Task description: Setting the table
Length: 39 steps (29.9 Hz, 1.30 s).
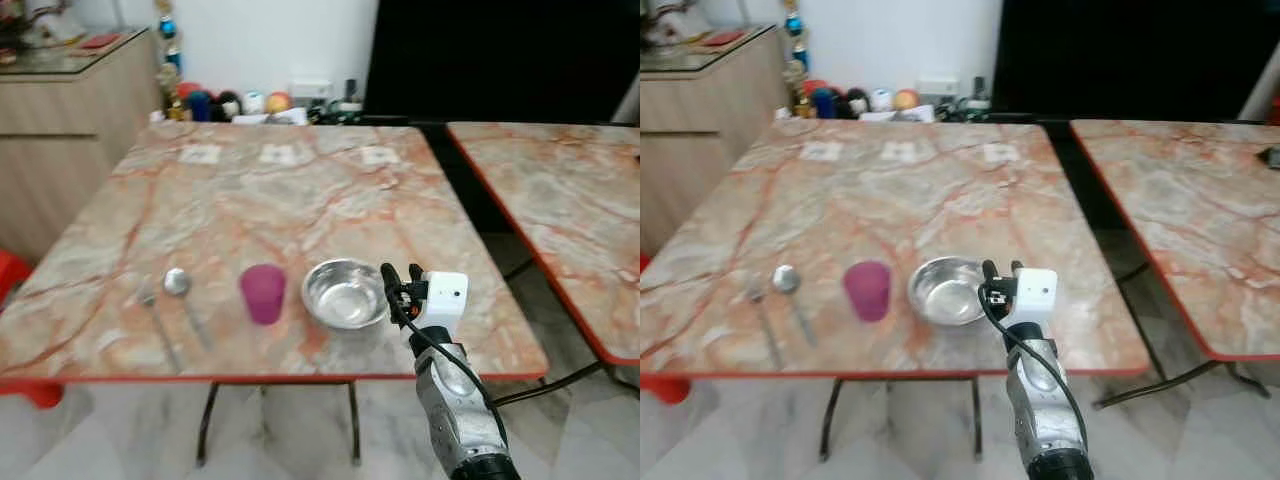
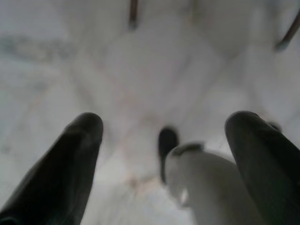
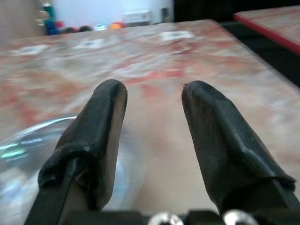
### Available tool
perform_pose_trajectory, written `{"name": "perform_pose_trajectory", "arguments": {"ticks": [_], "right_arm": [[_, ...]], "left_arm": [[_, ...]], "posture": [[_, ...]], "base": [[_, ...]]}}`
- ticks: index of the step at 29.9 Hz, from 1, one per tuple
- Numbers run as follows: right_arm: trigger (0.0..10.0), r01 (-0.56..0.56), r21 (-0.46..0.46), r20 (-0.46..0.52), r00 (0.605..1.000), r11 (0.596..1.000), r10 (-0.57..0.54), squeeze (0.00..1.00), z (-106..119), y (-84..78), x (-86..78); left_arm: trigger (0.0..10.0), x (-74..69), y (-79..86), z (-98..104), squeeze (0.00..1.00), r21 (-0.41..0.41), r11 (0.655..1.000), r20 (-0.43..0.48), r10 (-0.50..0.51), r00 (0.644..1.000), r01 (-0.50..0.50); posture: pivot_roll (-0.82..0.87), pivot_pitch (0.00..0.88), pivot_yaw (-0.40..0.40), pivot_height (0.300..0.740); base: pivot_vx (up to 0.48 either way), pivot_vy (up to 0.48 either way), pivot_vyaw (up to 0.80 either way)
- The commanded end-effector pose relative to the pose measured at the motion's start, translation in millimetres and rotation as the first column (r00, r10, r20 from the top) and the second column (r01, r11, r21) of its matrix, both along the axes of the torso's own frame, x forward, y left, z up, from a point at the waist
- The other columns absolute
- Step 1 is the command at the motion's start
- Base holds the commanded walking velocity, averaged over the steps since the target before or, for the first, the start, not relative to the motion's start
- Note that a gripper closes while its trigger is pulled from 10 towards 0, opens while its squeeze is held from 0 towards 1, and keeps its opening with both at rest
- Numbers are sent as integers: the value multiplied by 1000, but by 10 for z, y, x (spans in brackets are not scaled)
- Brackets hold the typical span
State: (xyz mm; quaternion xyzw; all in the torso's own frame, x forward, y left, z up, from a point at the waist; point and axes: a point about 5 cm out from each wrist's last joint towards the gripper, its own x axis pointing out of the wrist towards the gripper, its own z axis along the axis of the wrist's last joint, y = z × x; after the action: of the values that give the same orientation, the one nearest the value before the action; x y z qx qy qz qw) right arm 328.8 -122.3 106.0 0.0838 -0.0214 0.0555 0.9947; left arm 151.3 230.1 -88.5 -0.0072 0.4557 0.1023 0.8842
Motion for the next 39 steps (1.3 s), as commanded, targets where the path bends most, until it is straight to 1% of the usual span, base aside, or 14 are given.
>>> {"name": "perform_pose_trajectory", "arguments": {"ticks": [1, 9, 10, 13, 14, 15, 16, 19, 22, 23, 25, 28, 30, 39], "right_arm": [[10000, 12, 4, -12, 1000, 1000, -12, 0, -21, -33, 3], [10000, 32, 59, -48, 998, 998, -29, 0, -38, -22, 11], [10000, 28, 93, -60, 998, 995, -23, 0, -45, 5, 7], [10000, 24, 131, -82, 997, 991, -14, 0, -54, 56, -10], [10000, 34, 128, -132, 991, 991, -17, 0, -97, 82, -27], [10000, 34, 128, -132, 991, 991, -17, 0, -97, 82, -27], [10000, 53, 125, -157, 987, 991, -33, 0, -120, 88, -38], [10000, 57, 181, -165, 986, 982, -27, 0, -73, 161, -49], [10000, 57, 146, -214, 977, 988, -25, 0, -116, 206, -55], [10000, 83, 201, -236, 971, 976, -34, 0, -133, 215, -59], [10000, 108, 234, -274, 961, 966, -41, 0, -160, 214, -62], [10000, 114, 240, -279, 959, 964, -44, 0, -159, 203, -57], [10000, 131, 209, -301, 952, 969, -63, 0, -162, 161, -57], [10000, 156, 227, -345, 936, 961, -70, 0, -182, 125, -61]], "left_arm": [[10000, -87, -56, -48, 0, -23, 1000, -27, 5, 1000, -6], [10000, -82, -57, -46, 0, -23, 1000, -24, 11, 1000, -12], [10000, -82, -55, -46, 0, -23, 1000, -25, 9, 1000, -10], [10000, -81, -54, -45, 0, -22, 1000, -26, 8, 1000, -8], [10000, -81, -52, -45, 0, -21, 1000, -27, 7, 1000, -7], [10000, -81, -52, -45, 0, -21, 1000, -27, 7, 1000, -7], [10000, -82, -49, -45, 0, -21, 1000, -27, 6, 1000, -7], [10000, -84, -43, -45, 0, -19, 1000, -30, 4, 1000, -5], [10000, -85, -42, -45, 0, -16, 1000, -33, -2, 999, 1], [10000, -85, -44, -46, 0, -17, 1000, -33, -3, 999, 2], [10000, -85, -44, -45, 0, -18, 1000, -32, -2, 999, 2], [10000, -83, -44, -45, 0, -17, 1000, -32, -3, 999, 2], [10000, -83, -44, -45, 0, -14, 1000, -35, -6, 999, 6], [10000, -89, -45, -49, 0, -14, 1000, -39, -6, 999, 6]], "posture": [[28, 0, -48, 740], [30, 0, -51, 740], [30, 0, -51, 740], [30, 0, -51, 740], [30, 0, -49, 740], [30, 0, -49, 740], [29, 0, -49, 740], [25, 0, -46, 740], [26, 0, -45, 740], [28, 0, -45, 740], [31, 0, -45, 740], [31, 0, -46, 740], [30, 0, -44, 740], [30, 0, -43, 740]], "base": [[0, 0, 0], [0, 0, 0], [0, 0, 0], [0, 0, 0], [0, 0, 0], [0, 0, 0], [0, 0, 0], [0, 0, 0], [0, 0, 0], [0, 0, 0], [0, 0, 0], [0, 0, 0], [0, 0, 0], [0, 0, 0]]}}
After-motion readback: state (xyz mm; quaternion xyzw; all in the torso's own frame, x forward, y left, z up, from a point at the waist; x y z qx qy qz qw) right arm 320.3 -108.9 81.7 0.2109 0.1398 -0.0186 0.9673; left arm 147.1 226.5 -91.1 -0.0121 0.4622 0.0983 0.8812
